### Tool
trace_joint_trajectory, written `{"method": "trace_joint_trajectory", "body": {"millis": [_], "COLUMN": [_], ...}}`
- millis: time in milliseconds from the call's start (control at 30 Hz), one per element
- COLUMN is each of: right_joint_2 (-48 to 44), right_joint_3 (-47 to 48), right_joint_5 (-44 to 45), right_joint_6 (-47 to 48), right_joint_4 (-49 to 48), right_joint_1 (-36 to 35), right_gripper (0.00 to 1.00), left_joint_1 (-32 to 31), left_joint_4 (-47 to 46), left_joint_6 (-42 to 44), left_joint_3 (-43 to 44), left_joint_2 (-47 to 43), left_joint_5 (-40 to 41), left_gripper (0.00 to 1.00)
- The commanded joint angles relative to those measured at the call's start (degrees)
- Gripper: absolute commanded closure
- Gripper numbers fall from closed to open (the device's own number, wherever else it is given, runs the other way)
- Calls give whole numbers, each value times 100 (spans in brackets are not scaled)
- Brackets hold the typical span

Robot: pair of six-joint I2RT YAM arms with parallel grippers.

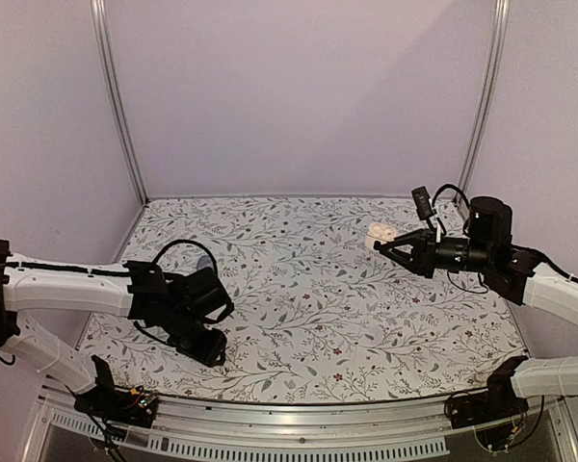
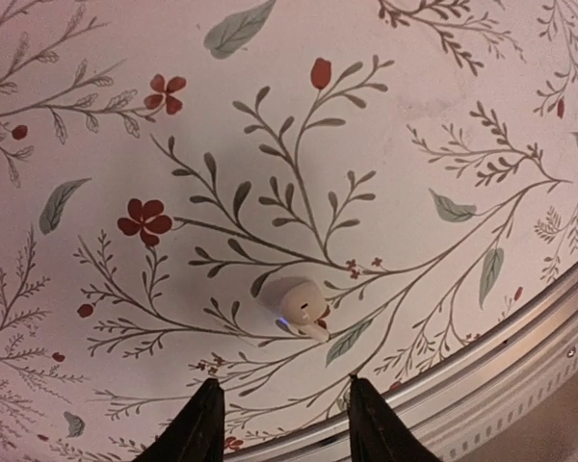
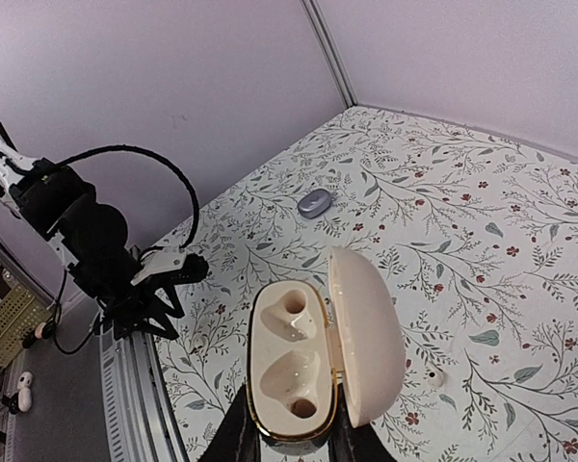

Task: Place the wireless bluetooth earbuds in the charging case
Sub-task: Pick up the left earbud from the corner of the board.

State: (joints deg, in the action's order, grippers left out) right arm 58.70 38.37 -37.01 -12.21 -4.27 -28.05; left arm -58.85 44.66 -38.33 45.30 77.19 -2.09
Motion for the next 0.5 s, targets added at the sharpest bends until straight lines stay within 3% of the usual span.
{"method": "trace_joint_trajectory", "body": {"millis": [0,467], "right_joint_2": [-25,-15], "right_joint_3": [-52,-111], "right_joint_5": [-69,-87], "right_joint_6": [25,25], "right_joint_4": [-96,-230], "right_joint_1": [27,28], "right_gripper": [100,100], "left_joint_1": [-312,-532], "left_joint_4": [239,542], "left_joint_6": [-438,-685], "left_joint_3": [357,945], "left_joint_2": [381,1621], "left_joint_5": [-34,387], "left_gripper": [57,66]}}
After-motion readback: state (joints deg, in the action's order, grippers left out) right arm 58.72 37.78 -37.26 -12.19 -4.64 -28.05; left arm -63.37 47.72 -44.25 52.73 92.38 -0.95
